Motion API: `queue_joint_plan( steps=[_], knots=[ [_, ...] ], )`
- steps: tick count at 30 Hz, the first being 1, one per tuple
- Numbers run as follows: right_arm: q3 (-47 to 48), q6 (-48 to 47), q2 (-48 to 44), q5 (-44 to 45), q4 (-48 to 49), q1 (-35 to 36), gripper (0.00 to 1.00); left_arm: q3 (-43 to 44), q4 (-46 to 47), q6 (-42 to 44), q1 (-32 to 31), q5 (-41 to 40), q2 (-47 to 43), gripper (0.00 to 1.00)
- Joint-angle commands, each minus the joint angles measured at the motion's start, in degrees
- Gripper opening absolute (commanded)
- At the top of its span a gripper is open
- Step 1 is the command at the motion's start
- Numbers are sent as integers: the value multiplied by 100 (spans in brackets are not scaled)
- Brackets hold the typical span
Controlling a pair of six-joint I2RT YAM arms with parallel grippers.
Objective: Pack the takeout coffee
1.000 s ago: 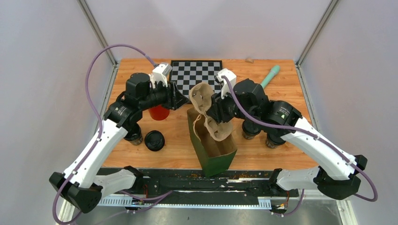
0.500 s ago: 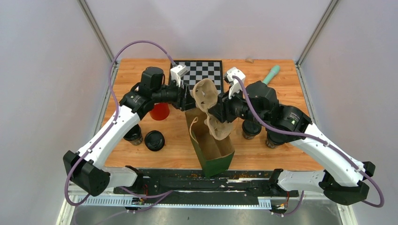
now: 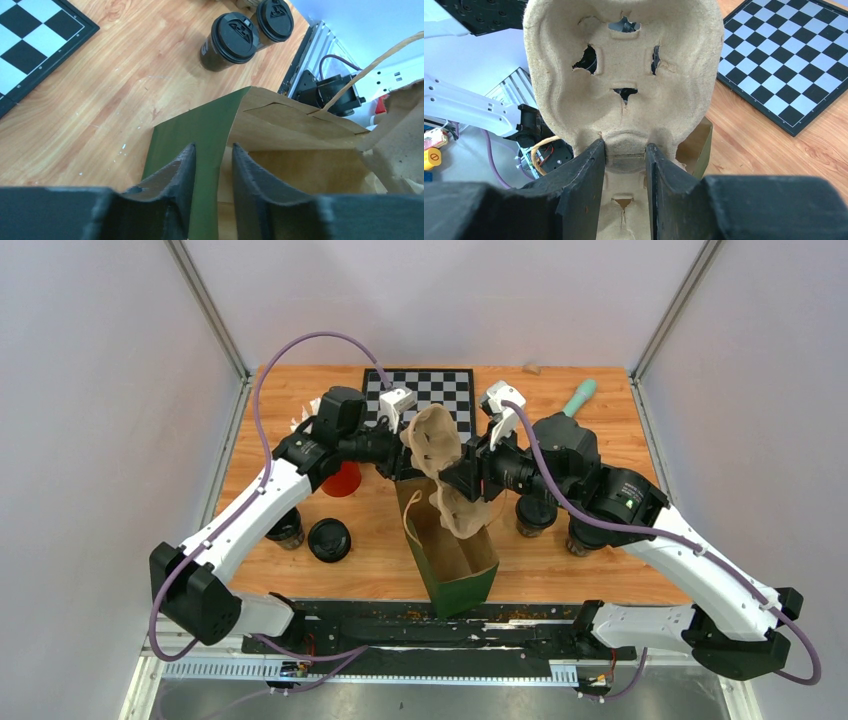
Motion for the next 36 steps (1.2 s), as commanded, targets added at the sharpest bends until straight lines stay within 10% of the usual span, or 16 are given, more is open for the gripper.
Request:
queue_joint_plan(
  steps=[1, 5, 14, 36],
  knots=[
    [122, 74, -127, -160, 344, -13, 33, 139, 89, 246, -81, -83, 18, 28],
    [159, 83, -114, -245, 338, -11, 33, 209, 304, -152, -81, -186, 5, 0],
    [263, 19, 62, -228, 522, -11, 33, -396, 1240, -1621, -186, -1215, -540, 0],
    [-273, -612, -53, 916, -286, -13, 37, -918, 1205, -1469, -186, -1281, -931, 0]
  ],
)
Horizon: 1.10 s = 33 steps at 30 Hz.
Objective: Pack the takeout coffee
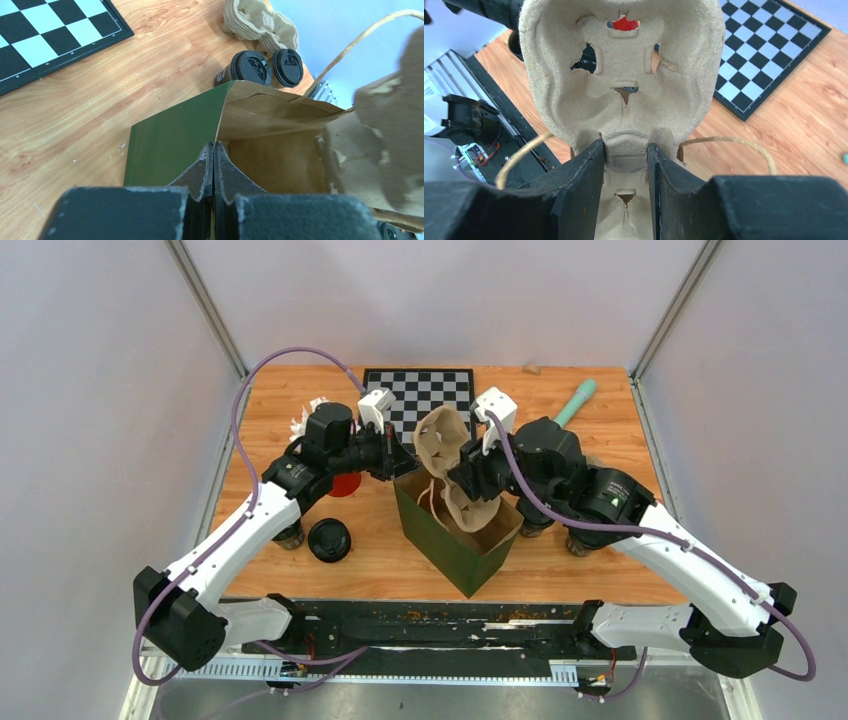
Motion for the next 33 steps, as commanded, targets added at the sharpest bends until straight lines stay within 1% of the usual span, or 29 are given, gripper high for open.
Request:
queue_joint_plan(
  steps=[1, 11, 16, 25, 26, 27, 28, 29, 33],
  knots=[
    [-99, 59, -133, 256, -292, -16, 37, -25, 231, -2, -29, -33, -186, 0],
    [-80, 28, 257, -133, -1034, -11, 37, -91, 228, -75, -29, -153, -330, 0],
    [-19, 27, 459, -169, -1302, -11, 36, -91, 203, -73, -29, -151, -345, 0],
    [0, 18, 730, -220, -1471, -11, 36, -1, 146, -143, -29, -131, -438, 0],
    [5, 12, 744, -239, -1471, -11, 36, 7, 124, -141, -27, -136, -455, 1],
    [6, 7, 755, -263, -1467, -16, 35, 14, 104, -137, -29, -128, -479, 4],
    [13, 7, 773, -292, -1463, -12, 35, 31, 76, -122, -29, -123, -499, 11],
    [14, 1, 782, -318, -1463, -11, 35, 51, 44, -98, -29, -133, -519, 15],
    [15, -91, 860, -502, -1467, -3, 34, 164, -173, 17, -29, -283, -594, 20]
  ],
)
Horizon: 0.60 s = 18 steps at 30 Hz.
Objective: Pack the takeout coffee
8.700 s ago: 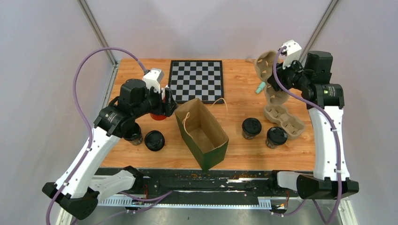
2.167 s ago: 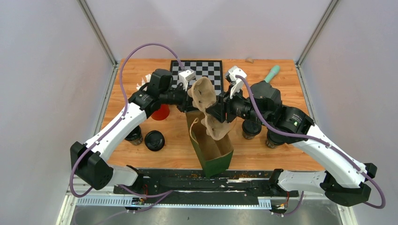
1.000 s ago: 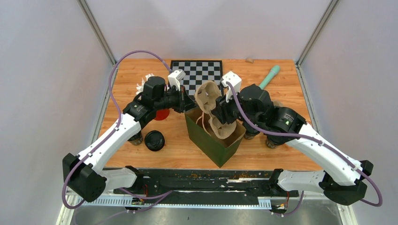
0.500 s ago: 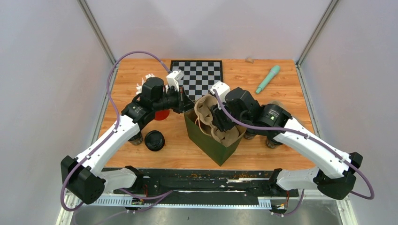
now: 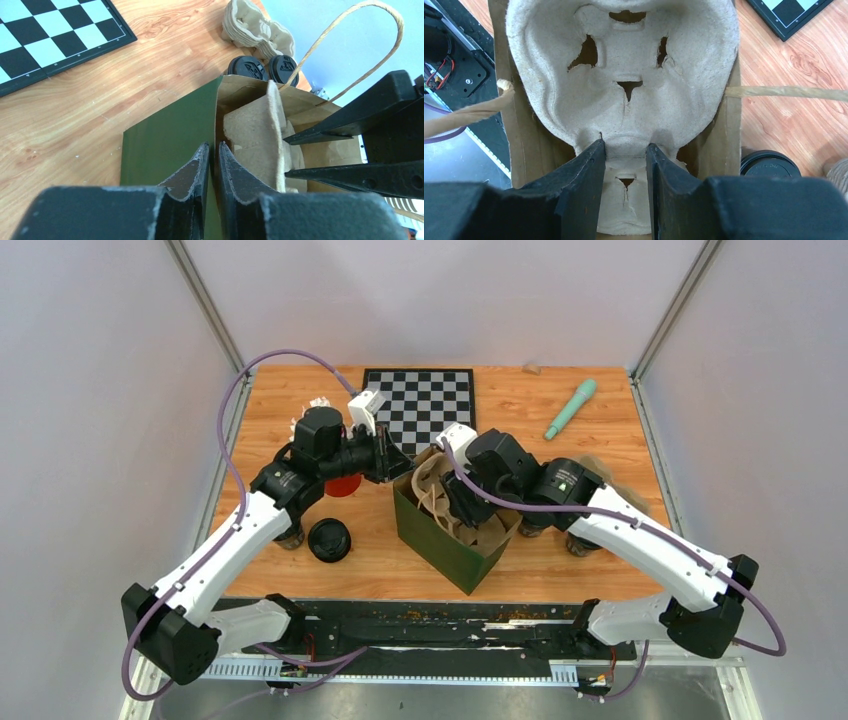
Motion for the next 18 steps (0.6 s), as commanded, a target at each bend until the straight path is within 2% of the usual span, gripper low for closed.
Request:
queue_joint_plan(
  steps=[1, 5, 14, 18],
  knots=[
    [164, -99, 65, -206, -8, 3, 34, 271, -165, 155, -25, -196, -222, 21],
    [168, -112, 167, -216, -19, 16, 34, 396, -342, 234, -29, -326, -250, 28],
    [305, -132, 466, -23, -284, 103, 37, 587, -521, 283, -28, -419, -231, 33],
    [284, -136, 458, 30, -279, 103, 41, 528, -554, 358, -29, -448, -240, 39]
  ],
)
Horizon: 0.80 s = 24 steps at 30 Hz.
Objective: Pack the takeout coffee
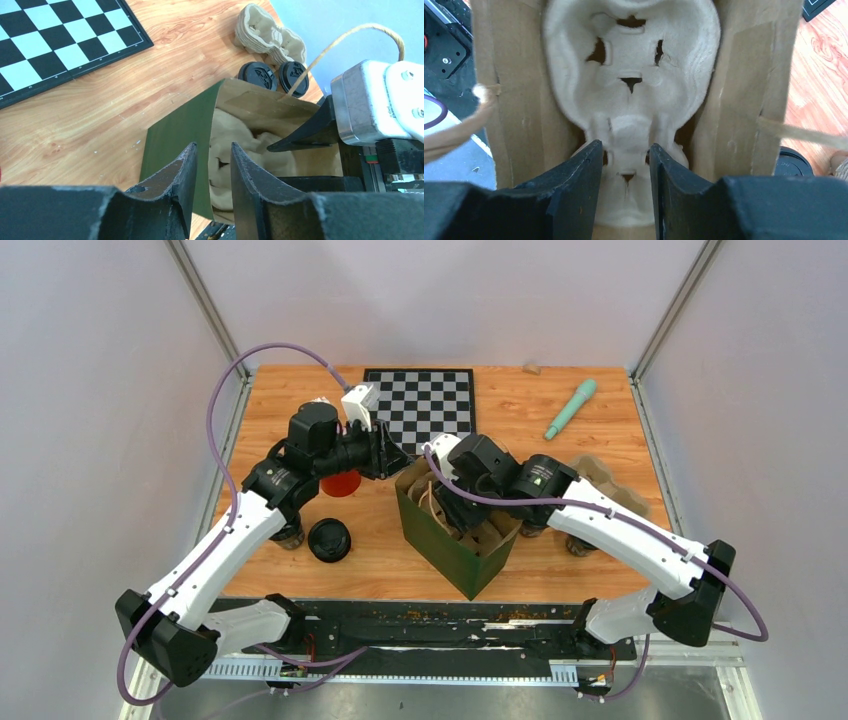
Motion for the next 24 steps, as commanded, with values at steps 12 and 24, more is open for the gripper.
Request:
queue_joint_plan(
  steps=[12, 24],
  knots=[
    [406, -15, -200, 17, 163, 33, 47, 168, -317, 440, -29, -117, -232, 50],
    [705, 22, -610, 234, 663, 32, 58, 669, -1251, 842, -29, -225, -111, 69]
  ],
)
